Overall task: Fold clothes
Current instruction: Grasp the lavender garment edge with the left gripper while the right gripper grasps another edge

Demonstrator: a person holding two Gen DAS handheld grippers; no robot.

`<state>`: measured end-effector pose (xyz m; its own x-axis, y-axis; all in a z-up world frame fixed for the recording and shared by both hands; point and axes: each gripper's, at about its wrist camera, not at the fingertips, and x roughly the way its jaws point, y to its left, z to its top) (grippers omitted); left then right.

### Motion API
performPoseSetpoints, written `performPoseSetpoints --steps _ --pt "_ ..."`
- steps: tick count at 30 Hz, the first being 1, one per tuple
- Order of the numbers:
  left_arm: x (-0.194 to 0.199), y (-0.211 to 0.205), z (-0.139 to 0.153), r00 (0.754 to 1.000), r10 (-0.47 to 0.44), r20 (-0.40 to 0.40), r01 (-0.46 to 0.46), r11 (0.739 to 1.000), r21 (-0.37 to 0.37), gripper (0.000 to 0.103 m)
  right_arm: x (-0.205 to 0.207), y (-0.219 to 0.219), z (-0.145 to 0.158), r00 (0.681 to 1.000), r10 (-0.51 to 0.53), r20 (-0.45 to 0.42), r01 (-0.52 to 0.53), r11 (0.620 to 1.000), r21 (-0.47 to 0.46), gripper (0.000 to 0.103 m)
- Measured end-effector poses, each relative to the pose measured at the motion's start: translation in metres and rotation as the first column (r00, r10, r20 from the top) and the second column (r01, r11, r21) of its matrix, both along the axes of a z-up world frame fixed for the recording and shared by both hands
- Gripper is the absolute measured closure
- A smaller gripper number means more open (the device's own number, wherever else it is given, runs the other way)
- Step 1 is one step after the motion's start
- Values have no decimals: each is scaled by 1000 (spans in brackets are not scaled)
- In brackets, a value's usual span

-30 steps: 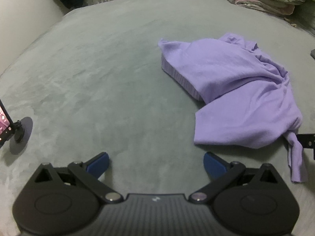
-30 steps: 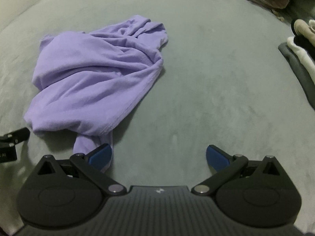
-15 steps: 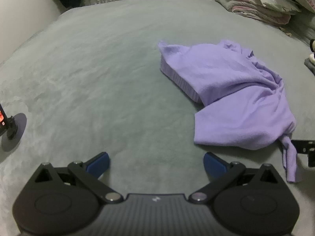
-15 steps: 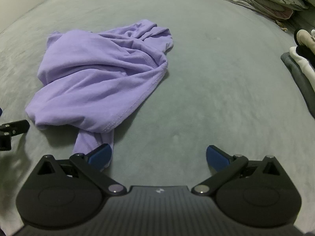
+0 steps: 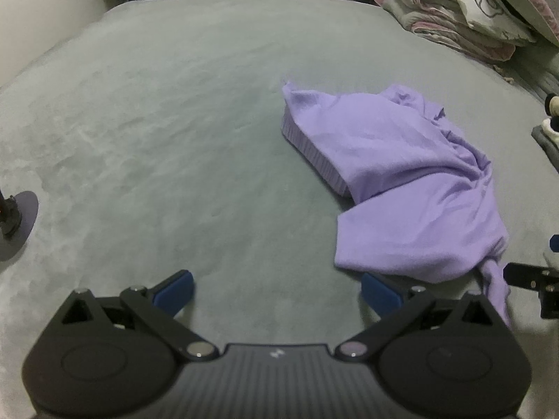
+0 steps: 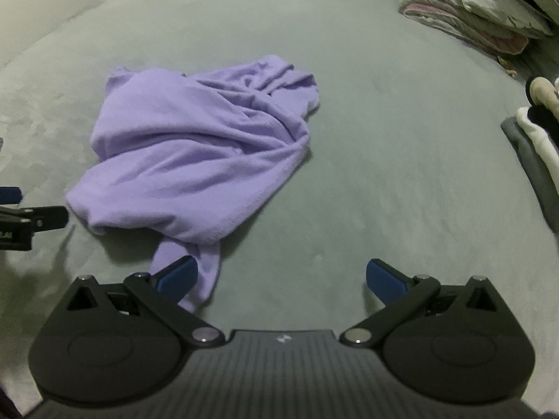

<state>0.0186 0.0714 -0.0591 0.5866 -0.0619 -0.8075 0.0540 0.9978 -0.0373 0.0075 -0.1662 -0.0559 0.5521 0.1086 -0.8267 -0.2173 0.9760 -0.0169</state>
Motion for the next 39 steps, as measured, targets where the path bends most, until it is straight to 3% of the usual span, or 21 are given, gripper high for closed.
performPoseSetpoints --steps 18,25,29,33,35,36,38,39 --pt "18 -10 10 998 16 54 -15 1000 -13 0 16 20 7 999 23 32 -24 999 29 0" --pt "38 -18 17 995 11 100 -11 1000 -2 1 26 6 10 999 -28 17 26 996 81 0" --pt "44 -17 19 991 32 126 -26 999 -46 2 31 -2 15 998 -52 17 50 991 125 0" --pt "51 -19 19 985 36 168 -18 994 -105 14 33 -9 17 998 -68 4 65 975 213 0" --pt "54 -19 18 983 44 180 -19 990 -138 26 34 -9 15 998 -65 -16 67 964 256 11" --pt "56 -18 18 982 49 180 -20 987 -158 34 35 -8 12 997 -66 -29 71 958 278 16" --pt "57 -16 16 981 53 185 -16 980 -199 62 39 -8 5 995 -82 -65 98 946 309 36" --pt "58 -15 15 981 56 185 -13 975 -223 77 41 -9 2 991 -100 -83 122 939 320 40"
